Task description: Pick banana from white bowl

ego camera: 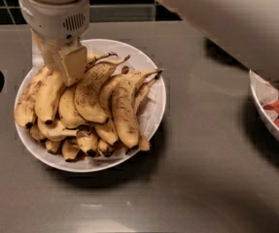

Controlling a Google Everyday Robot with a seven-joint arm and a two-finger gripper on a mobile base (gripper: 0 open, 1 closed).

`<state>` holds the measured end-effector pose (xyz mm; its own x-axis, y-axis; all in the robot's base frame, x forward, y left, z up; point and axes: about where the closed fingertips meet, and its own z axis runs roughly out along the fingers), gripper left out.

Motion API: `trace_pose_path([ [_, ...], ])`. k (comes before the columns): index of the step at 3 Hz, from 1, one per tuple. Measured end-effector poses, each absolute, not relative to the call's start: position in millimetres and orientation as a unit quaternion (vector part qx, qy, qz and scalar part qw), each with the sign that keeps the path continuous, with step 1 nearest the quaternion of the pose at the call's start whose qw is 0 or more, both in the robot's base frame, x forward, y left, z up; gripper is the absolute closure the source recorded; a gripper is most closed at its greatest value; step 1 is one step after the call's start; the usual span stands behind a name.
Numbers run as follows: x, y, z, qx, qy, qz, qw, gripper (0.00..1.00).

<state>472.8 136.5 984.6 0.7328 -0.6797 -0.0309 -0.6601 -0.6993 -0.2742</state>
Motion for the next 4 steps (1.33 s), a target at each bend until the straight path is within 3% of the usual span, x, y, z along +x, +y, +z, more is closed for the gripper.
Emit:
trace_pose_path([
  [1, 473.3, 135.7, 981.2, -0.922, 0.363, -0.031, 0.129, 0.73],
  [2, 473.3, 135.7, 982.5, -0.922, 0.363, -0.031, 0.129, 0.95],
  [4, 474.9, 135.2, 989.2, -0.92, 0.361, -0.032, 0.148, 1.0],
])
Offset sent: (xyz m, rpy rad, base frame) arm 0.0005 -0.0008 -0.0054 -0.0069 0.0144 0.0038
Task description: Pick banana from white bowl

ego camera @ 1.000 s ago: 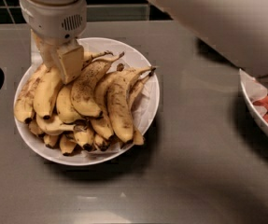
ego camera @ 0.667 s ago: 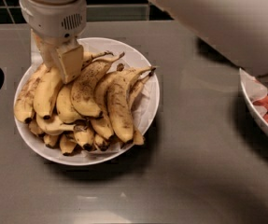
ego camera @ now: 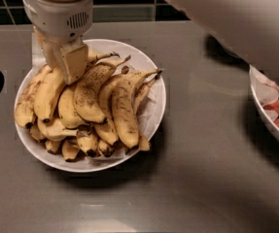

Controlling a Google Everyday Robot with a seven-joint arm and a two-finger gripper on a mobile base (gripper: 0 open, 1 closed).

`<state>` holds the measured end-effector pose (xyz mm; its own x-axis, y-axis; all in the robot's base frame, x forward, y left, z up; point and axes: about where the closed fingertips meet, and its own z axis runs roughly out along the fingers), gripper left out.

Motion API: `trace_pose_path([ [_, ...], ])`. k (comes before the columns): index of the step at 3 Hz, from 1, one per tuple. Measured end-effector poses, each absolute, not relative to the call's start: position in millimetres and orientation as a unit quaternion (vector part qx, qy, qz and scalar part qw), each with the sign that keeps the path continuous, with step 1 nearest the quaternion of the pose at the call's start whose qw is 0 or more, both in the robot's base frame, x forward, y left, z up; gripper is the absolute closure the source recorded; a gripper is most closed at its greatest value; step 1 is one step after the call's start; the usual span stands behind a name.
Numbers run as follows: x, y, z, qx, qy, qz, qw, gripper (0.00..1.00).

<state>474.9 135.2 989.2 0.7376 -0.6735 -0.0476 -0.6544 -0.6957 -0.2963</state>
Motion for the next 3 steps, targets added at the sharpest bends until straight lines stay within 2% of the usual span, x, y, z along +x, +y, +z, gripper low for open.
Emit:
trace_pose_path([
  [2, 462, 118, 1035, -0.91, 0.343, -0.056, 0.228, 1.0],
  [3, 461, 118, 1037, -0.909, 0.342, -0.057, 0.231, 1.0],
])
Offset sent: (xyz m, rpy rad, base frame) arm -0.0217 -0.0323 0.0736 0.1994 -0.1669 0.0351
